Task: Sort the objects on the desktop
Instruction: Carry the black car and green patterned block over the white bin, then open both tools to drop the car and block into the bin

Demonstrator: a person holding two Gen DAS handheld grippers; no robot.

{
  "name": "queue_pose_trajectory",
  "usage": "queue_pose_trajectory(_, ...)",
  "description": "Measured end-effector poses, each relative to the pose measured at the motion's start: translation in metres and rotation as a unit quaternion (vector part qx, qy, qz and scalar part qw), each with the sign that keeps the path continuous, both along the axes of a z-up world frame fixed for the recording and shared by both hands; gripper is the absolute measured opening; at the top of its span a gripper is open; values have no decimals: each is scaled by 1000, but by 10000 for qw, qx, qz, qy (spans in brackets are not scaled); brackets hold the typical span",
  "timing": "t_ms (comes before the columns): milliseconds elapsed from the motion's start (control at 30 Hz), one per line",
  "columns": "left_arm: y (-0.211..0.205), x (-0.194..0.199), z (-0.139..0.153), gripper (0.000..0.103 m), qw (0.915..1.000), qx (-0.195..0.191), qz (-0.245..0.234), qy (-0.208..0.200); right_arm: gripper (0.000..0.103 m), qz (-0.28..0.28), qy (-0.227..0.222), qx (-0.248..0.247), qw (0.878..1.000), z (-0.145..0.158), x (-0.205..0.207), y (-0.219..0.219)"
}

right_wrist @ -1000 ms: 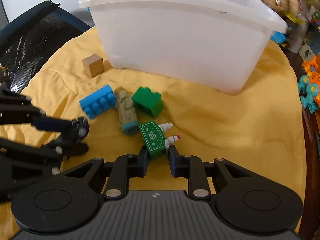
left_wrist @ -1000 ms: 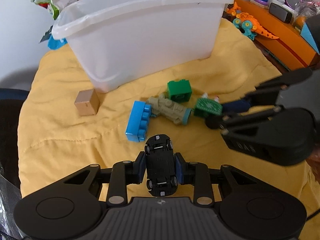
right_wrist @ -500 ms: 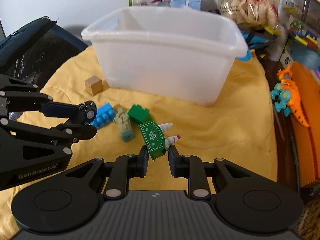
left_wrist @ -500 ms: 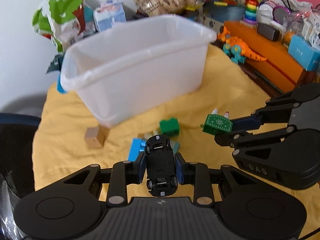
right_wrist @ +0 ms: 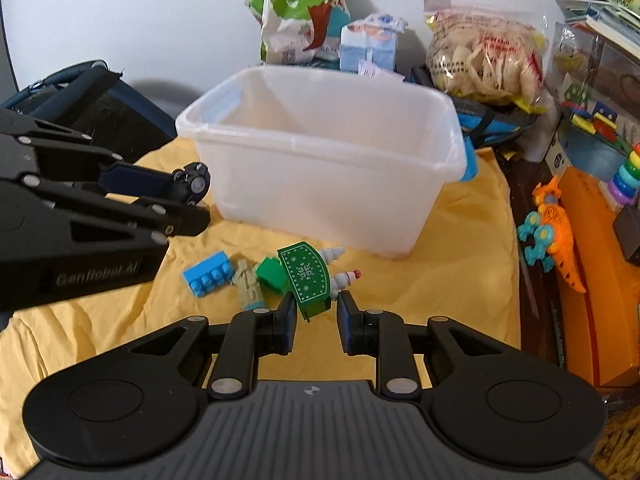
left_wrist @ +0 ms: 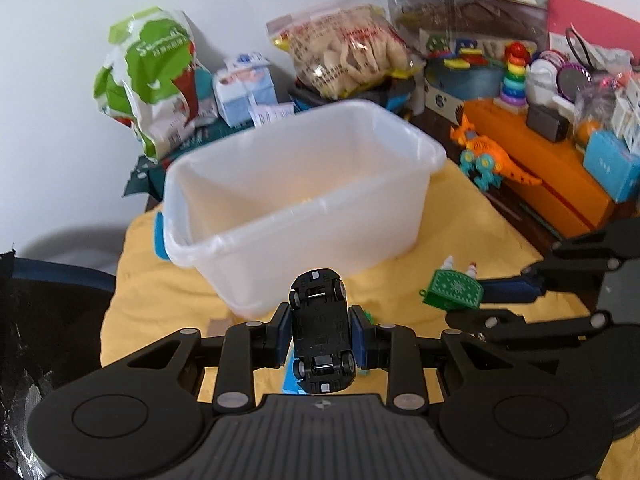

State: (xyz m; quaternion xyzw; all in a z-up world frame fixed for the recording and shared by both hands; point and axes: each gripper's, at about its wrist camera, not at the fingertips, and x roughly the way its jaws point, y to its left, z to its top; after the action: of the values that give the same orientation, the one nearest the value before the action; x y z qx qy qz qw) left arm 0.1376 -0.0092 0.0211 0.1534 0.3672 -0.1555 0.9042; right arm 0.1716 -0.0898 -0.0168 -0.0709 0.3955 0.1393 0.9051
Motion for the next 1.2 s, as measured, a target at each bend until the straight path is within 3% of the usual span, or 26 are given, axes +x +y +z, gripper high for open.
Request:
queue_pose_trajectory(267,-3,11,29,34,9993,-69,3,-358,24,-177,-525,204,9983,39,3,-9)
queue_pose_trajectory(567,-9,48,46,34,9982,103,109,-589,24,-300,-787,267,9961,64,41,-6)
queue_pose_trajectory(933,-8,103,23,34,9972,481,213,-532,25,-308,-609,141,9976,51,88,6)
queue_pose_trajectory(1200,-2,137,3,34,9987,347,300,-220,25,-346,-382,45,9987,35,121,7)
